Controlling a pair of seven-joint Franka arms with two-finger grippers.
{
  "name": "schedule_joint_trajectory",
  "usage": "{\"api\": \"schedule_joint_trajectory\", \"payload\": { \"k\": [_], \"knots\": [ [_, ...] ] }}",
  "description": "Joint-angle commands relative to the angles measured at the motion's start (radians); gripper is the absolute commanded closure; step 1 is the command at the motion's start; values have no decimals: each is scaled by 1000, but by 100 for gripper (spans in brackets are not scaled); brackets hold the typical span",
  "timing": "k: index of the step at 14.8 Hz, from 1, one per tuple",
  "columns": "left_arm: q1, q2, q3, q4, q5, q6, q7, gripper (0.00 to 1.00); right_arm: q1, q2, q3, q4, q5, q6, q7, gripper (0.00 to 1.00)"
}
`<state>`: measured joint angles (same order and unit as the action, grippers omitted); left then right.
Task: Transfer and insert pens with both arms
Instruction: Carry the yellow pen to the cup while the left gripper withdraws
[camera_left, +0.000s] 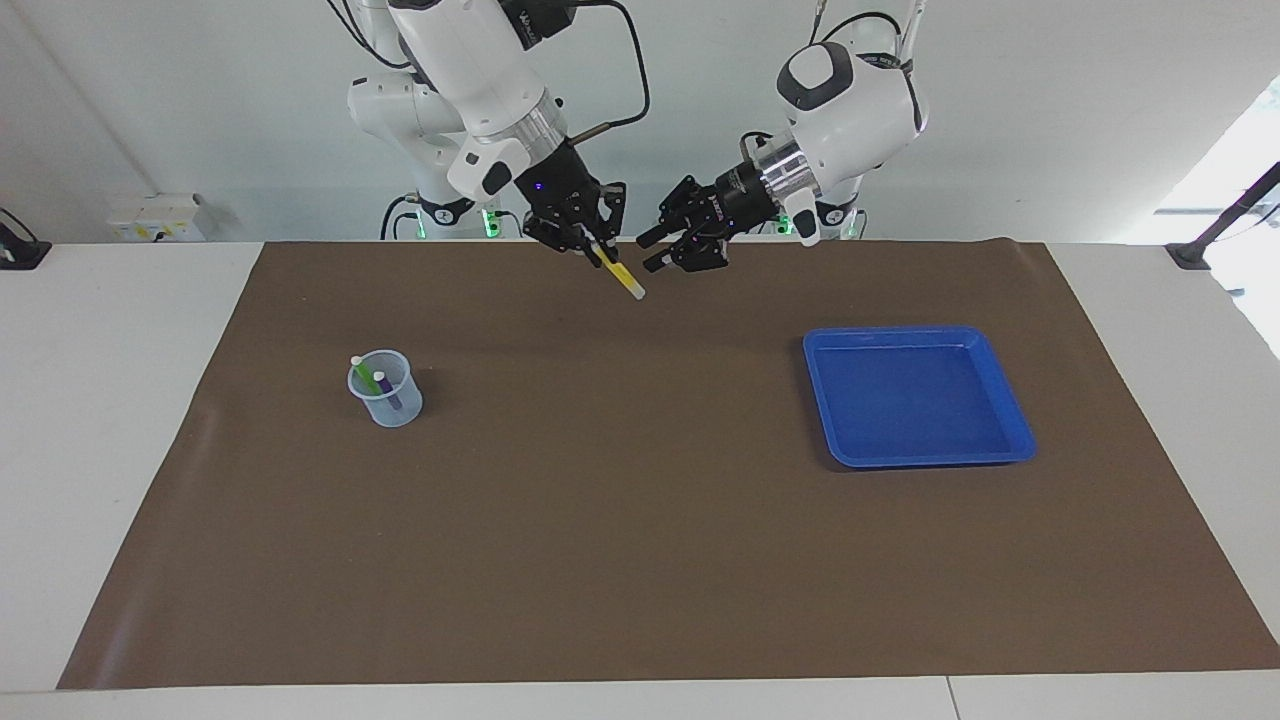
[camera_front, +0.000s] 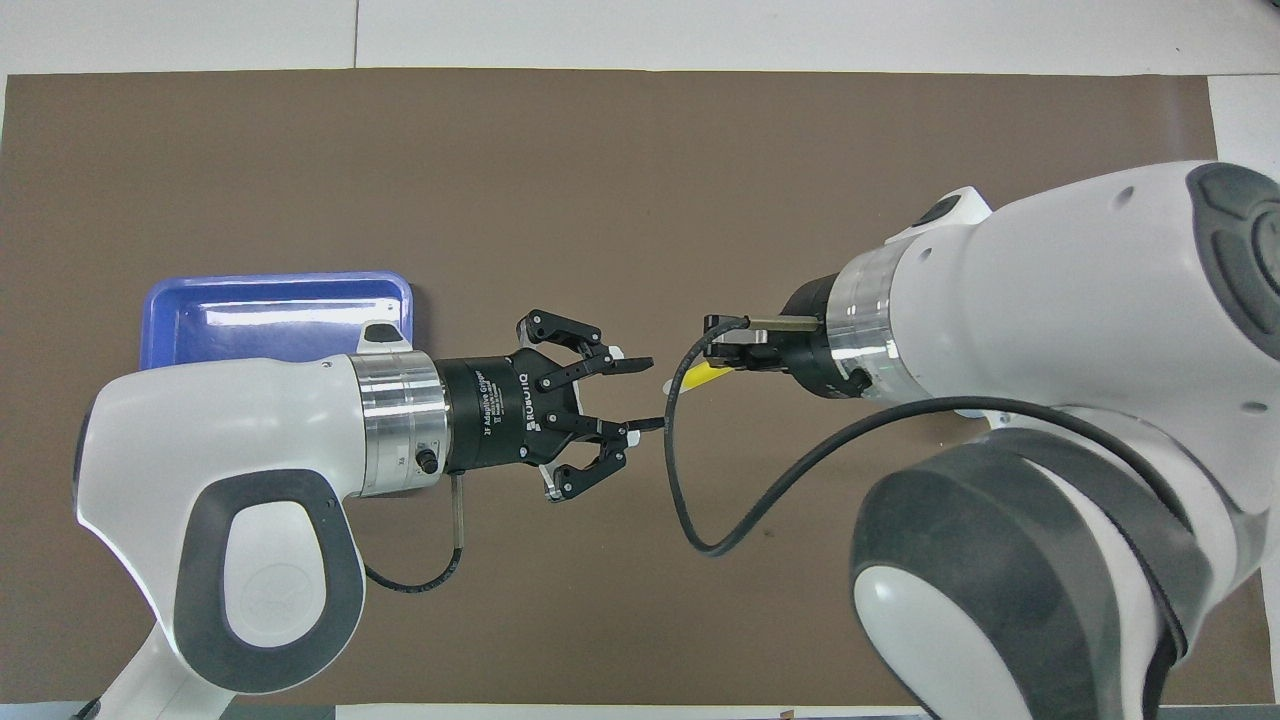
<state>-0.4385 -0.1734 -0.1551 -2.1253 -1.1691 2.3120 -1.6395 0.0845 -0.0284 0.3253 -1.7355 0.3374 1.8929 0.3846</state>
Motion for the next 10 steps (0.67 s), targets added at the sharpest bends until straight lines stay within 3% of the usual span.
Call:
{"api": "schedule_joint_trajectory", "payload": {
  "k": [1,5,10],
  "knots": [
    [-3,-34,12,-36,-23,3,20,0,-14,-41,-57,-85,-50,1,-145,100],
    [43,-34,15,-39,-18,-17,32,0,-14,-82,-156,-176,-193,2,-341,100],
    [191,-35,17,-36,34,-164,113,0,-14,-142,-233,-271,-327,5,-437,100]
  ]
}}
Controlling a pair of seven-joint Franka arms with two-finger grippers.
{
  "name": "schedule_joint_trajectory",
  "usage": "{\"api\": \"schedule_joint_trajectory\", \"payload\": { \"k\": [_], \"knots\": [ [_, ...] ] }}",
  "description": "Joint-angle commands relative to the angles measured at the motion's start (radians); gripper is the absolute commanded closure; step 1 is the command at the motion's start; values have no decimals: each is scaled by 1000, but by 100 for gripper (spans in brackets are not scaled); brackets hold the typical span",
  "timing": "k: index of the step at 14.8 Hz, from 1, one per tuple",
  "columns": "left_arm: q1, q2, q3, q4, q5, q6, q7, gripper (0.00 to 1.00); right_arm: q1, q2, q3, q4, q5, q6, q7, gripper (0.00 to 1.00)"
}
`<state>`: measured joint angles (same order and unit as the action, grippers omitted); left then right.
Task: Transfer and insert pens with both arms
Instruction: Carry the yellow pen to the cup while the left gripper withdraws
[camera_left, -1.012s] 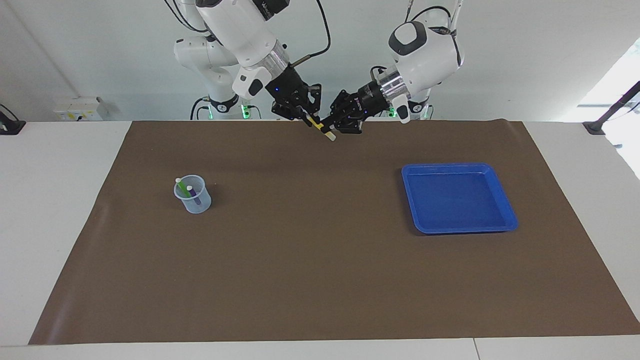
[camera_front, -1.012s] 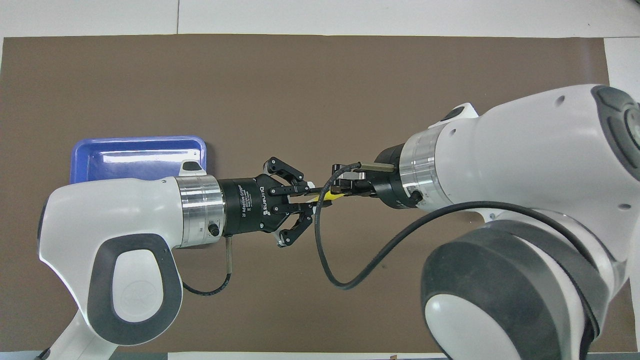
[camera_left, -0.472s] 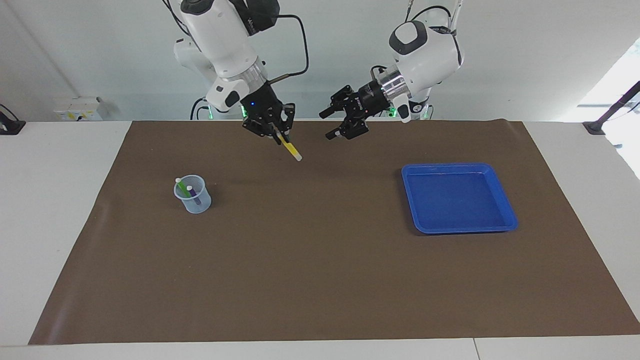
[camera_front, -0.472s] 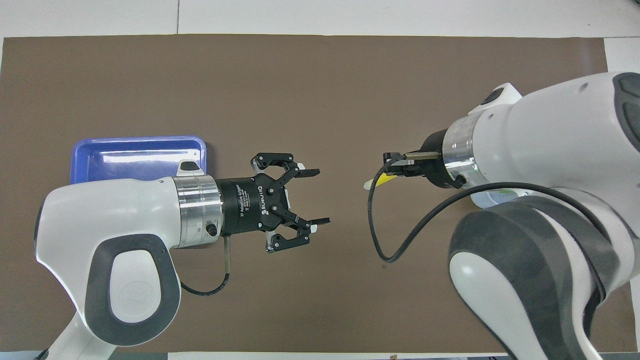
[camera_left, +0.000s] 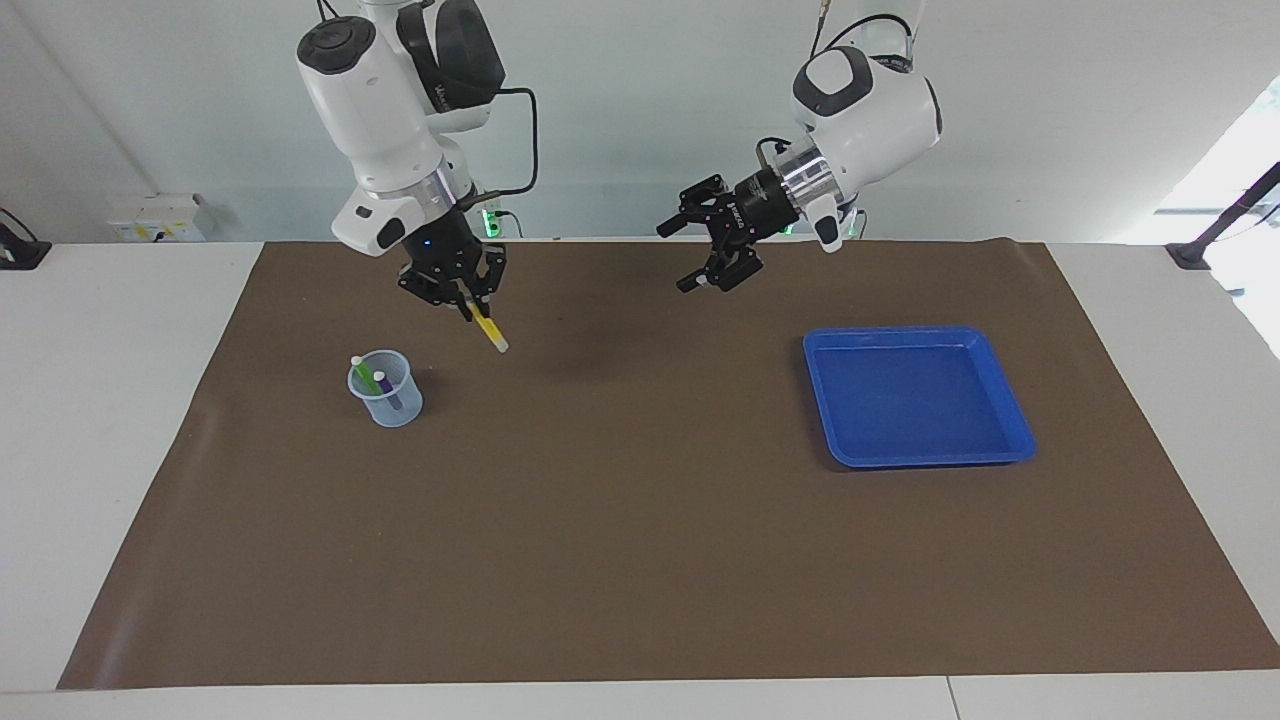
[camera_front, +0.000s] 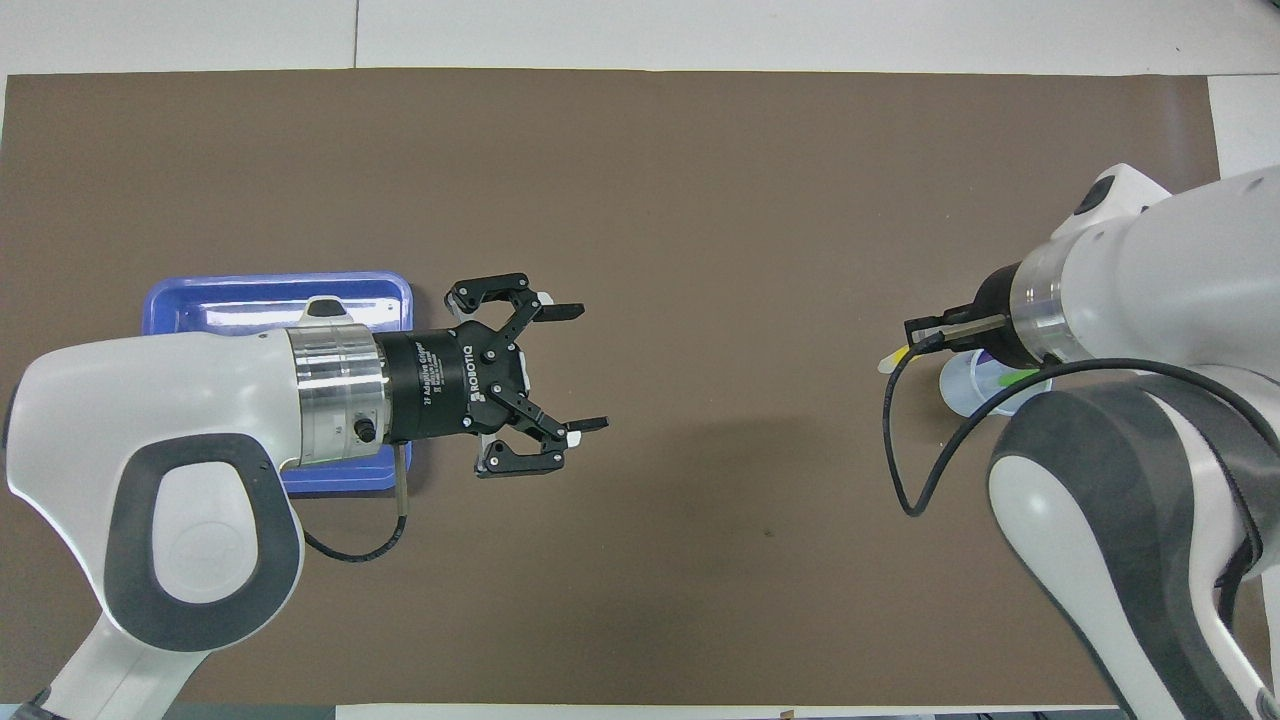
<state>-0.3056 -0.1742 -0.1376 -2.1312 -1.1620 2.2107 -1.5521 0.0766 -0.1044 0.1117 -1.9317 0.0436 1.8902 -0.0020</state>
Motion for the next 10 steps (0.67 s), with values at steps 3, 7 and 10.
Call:
{"api": "schedule_joint_trajectory", "payload": {
  "k": [3,7,10],
  "knots": [
    [75,-31,1,-23,125,-89,20,0,-6,-130,-102,-185,-42,56,-171,100],
    [75,-18,0,-3,367,-85,18,0,-8,-164,-173,-272,-42,131,-265,100],
    [101,-8,1,5,481,-89,26,0,-9,-185,-197,-332,-42,199,-289,100]
  ]
}}
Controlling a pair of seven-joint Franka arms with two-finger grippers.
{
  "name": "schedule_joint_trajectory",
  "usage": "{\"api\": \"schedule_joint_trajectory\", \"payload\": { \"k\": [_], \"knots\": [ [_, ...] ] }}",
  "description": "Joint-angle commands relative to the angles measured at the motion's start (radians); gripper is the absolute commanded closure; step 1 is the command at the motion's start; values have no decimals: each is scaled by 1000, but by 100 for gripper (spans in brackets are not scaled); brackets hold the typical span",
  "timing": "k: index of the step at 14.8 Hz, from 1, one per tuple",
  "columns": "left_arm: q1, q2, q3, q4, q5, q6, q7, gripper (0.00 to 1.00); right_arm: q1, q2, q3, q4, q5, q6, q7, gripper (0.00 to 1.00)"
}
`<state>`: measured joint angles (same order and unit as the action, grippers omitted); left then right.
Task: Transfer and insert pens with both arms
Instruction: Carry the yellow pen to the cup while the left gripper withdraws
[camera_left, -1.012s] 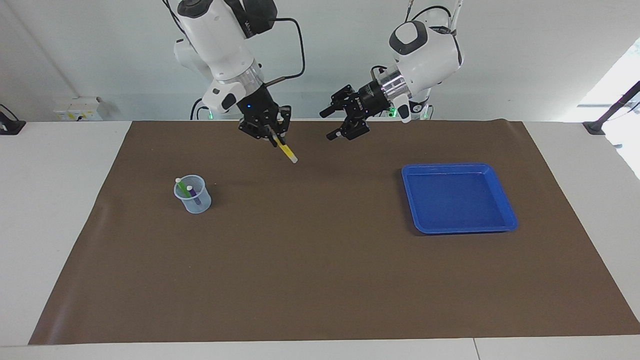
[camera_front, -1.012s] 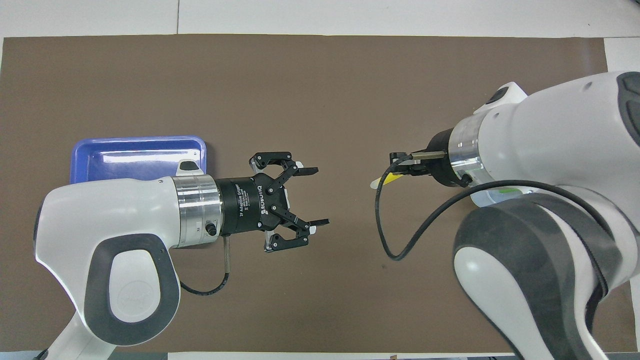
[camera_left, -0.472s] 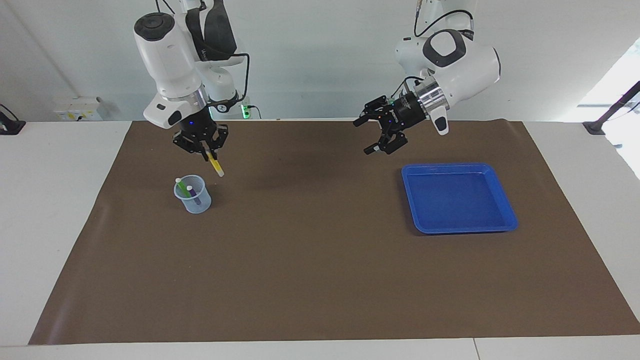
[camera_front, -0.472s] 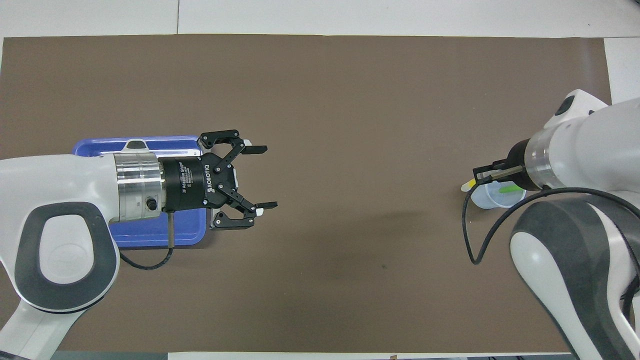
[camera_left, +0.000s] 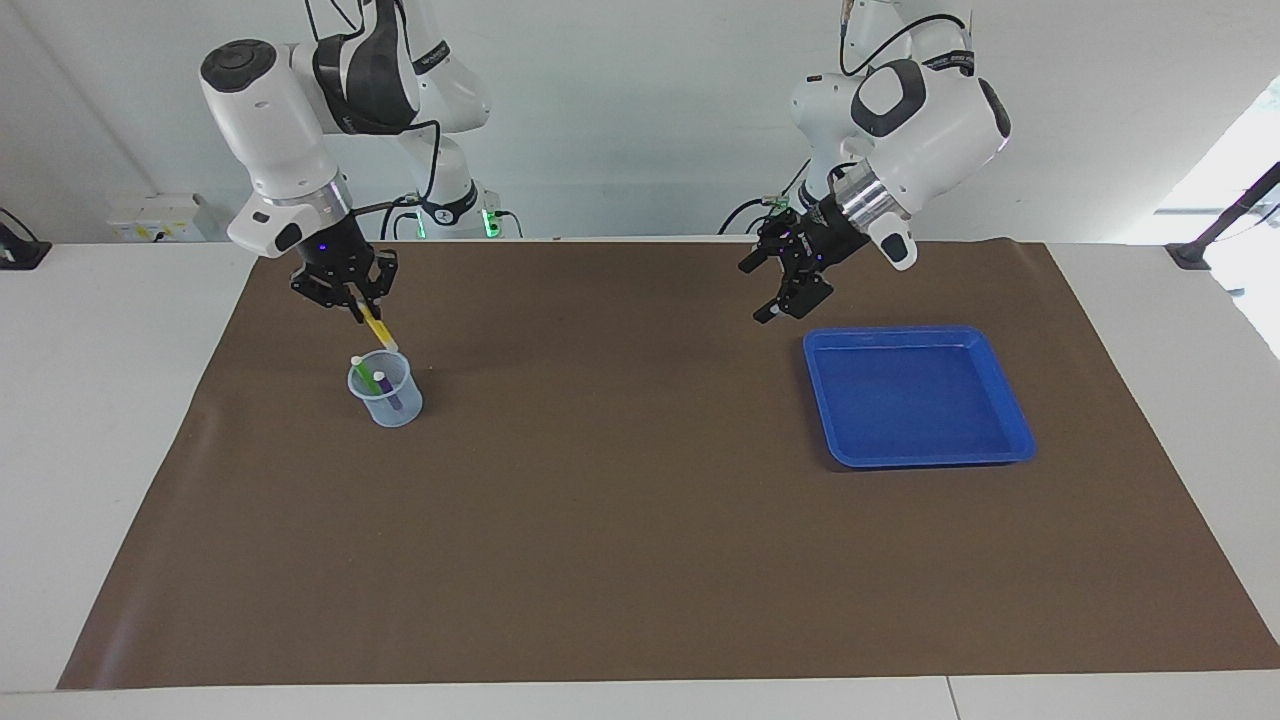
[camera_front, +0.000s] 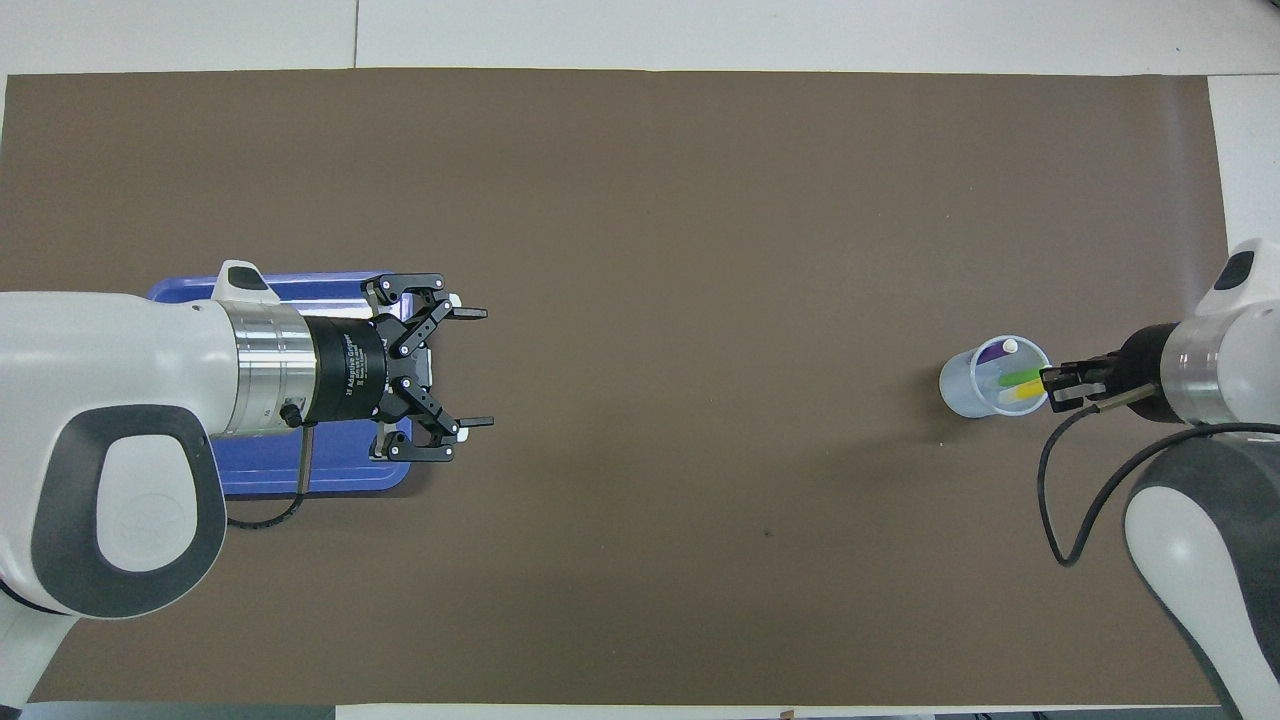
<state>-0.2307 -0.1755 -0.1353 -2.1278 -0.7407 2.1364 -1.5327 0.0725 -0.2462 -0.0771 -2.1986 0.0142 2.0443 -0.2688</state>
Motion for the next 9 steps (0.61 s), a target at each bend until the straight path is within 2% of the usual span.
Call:
{"api": "schedule_joint_trajectory", "payload": {
  "k": [1,3,7,9],
  "knots": [
    [56,-4,-1,3,69,-15,9,0,-5,-41,-12,-69,-13,62,-27,100],
    [82,-2,-1,3,73,-7,23,0,-10,-28,-13,-90,-13,115,-32,100],
    [143,-4,6,2,139,-24,225,0,-10,11,-13,-115,-11,180,-20,100],
    [159,-1,8,2,231,-38,340,0,-10,22,-13,-144,-11,232,-18,100]
  ]
}}
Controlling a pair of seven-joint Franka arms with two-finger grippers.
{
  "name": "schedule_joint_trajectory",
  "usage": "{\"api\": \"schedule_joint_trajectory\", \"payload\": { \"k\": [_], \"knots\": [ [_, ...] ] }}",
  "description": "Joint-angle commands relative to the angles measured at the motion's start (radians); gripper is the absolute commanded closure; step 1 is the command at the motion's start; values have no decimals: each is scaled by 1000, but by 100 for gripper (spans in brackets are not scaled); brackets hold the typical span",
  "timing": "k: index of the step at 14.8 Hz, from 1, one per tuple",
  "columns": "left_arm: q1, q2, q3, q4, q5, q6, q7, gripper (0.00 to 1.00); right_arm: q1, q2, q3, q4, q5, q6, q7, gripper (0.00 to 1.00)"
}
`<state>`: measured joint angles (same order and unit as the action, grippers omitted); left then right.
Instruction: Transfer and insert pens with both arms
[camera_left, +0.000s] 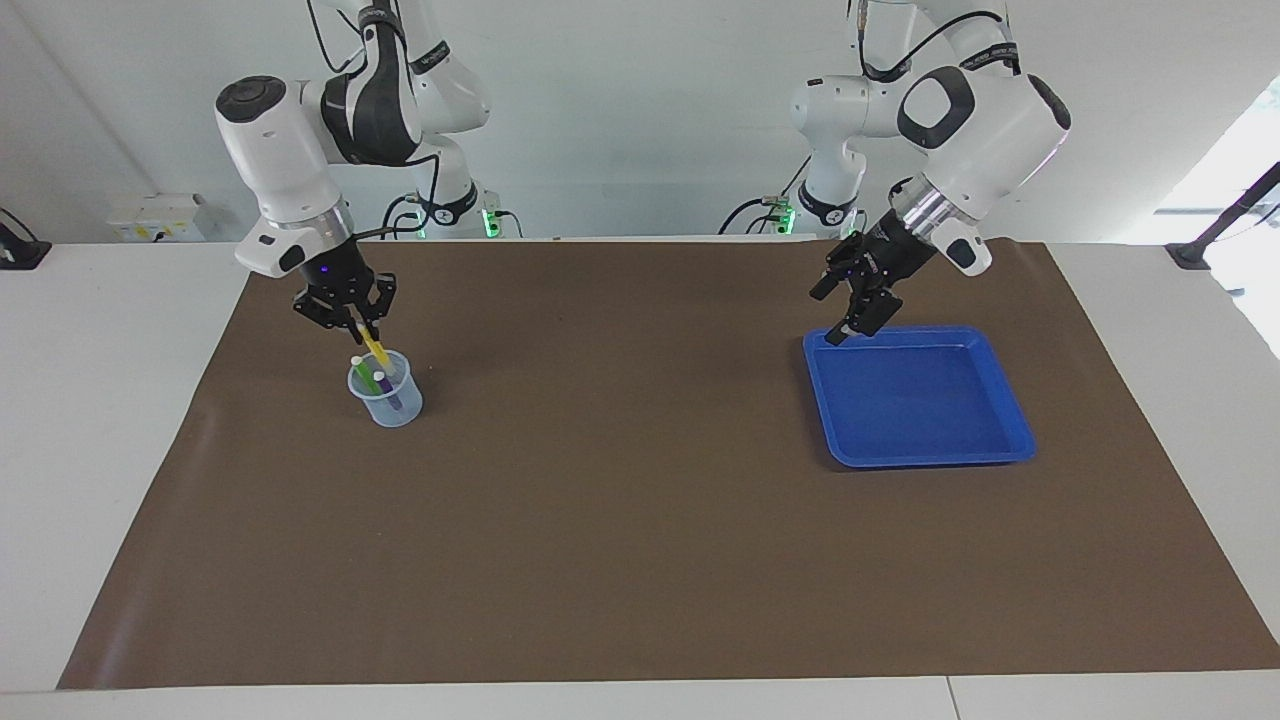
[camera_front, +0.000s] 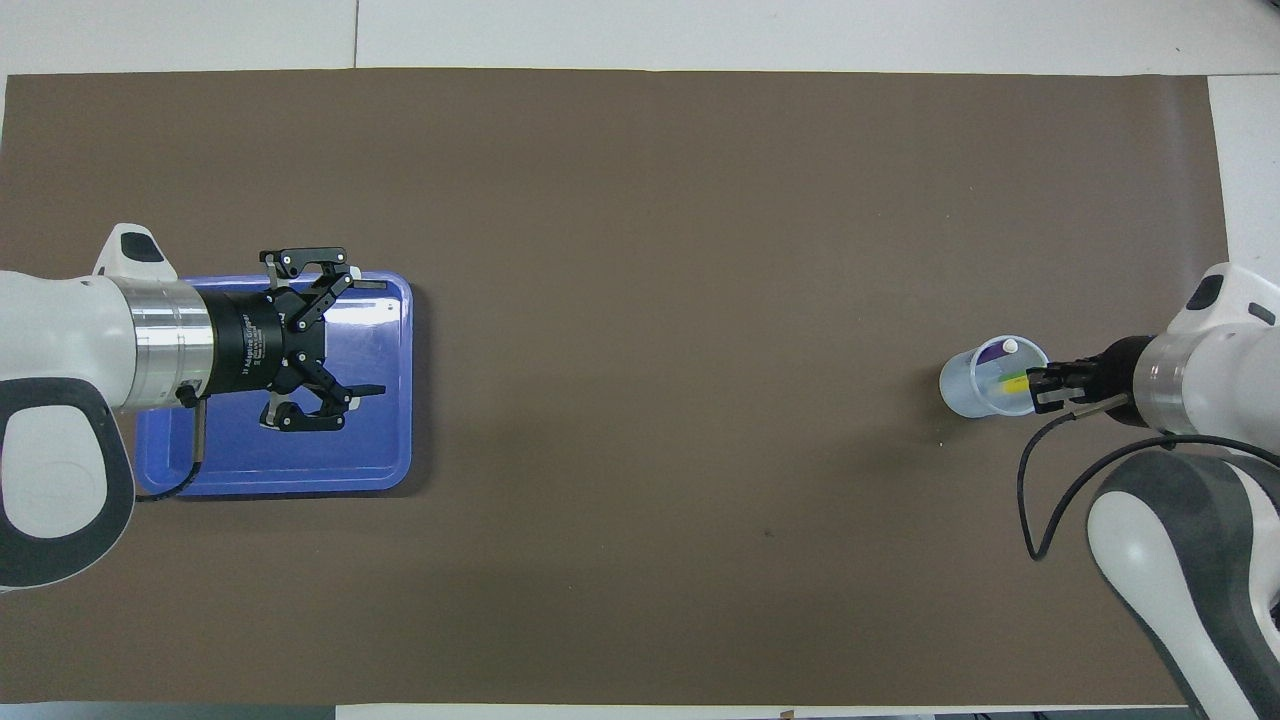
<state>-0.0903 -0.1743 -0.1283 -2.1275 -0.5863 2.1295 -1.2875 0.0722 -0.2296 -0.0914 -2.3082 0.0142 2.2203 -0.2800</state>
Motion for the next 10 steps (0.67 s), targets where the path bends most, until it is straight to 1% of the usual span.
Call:
{"api": "schedule_joint_trajectory", "payload": {
  "k": [1,2,3,4,5,6,8,10],
  "knots": [
    [17,-2,18,6,141,-72,167,0,-9,18,1,-43,-11,74,-7,100],
    [9,7,63,35,173,-135,247,0,-9,27,1,-45,-11,90,-8,100],
    [9,25,100,81,181,-205,337,0,-9,39,1,-48,-11,104,-8,100],
    [15,47,131,136,196,-274,446,0,-8,50,1,-48,-11,120,-7,100],
    [15,74,163,200,244,-340,558,0,-8,59,2,-48,-11,133,-7,100],
    [11,99,182,262,282,-400,633,0,-6,65,2,-48,-11,136,-4,100],
    [4,159,190,383,360,-474,727,0,-6,72,2,-50,-11,136,-4,100],
    [-8,186,188,472,459,-551,827,0,-3,79,4,-50,-11,136,-4,100]
  ]
}}
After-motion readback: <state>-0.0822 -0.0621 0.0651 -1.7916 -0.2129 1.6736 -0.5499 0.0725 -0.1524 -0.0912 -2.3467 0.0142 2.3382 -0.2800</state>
